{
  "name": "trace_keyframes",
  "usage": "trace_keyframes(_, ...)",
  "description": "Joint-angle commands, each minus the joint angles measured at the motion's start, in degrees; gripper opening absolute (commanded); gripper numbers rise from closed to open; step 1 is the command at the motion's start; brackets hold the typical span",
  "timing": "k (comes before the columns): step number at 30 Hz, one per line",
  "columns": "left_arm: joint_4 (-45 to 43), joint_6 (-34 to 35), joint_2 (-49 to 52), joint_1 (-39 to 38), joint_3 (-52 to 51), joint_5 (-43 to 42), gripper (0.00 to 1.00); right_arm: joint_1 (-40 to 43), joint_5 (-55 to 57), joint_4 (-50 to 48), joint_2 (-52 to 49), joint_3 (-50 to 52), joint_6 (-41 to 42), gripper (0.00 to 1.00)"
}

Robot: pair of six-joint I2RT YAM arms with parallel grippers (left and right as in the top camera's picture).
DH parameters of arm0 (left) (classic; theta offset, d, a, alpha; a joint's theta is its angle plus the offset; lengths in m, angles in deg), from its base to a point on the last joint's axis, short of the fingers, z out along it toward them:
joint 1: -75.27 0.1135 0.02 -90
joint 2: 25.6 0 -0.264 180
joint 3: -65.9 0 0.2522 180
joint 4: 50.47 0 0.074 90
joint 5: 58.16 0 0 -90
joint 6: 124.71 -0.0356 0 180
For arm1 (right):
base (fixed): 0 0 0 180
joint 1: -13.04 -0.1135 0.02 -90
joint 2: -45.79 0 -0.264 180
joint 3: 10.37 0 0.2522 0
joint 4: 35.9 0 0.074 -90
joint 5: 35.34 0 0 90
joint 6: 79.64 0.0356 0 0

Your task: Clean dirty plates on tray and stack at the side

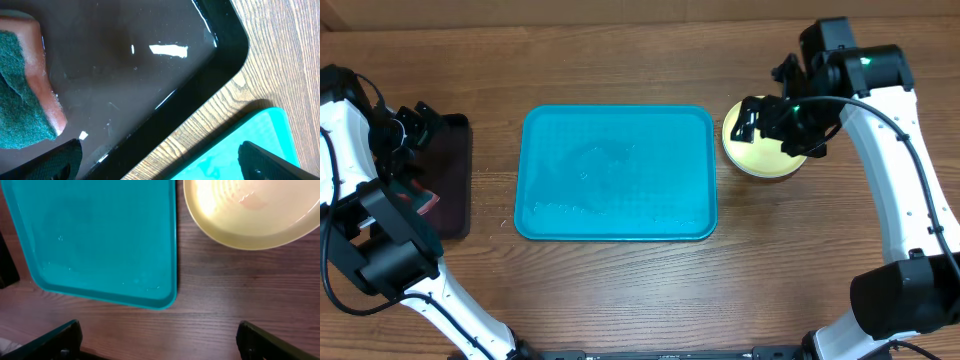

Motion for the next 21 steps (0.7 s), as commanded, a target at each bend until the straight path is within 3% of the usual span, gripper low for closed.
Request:
trace_keyframes(1,-0.04,-0.9,-0.48,-0.17,1.18,-0.22,1.0,-0.52,0.5,0.31,1.42,-0.17,-0.37,1.0)
trace_keyframes(21,-0.04,-0.9,-0.48,-0.17,1.18,-0.22,1.0,-0.5,1.64,0.11,1.31,0.0,-0.42,1.0)
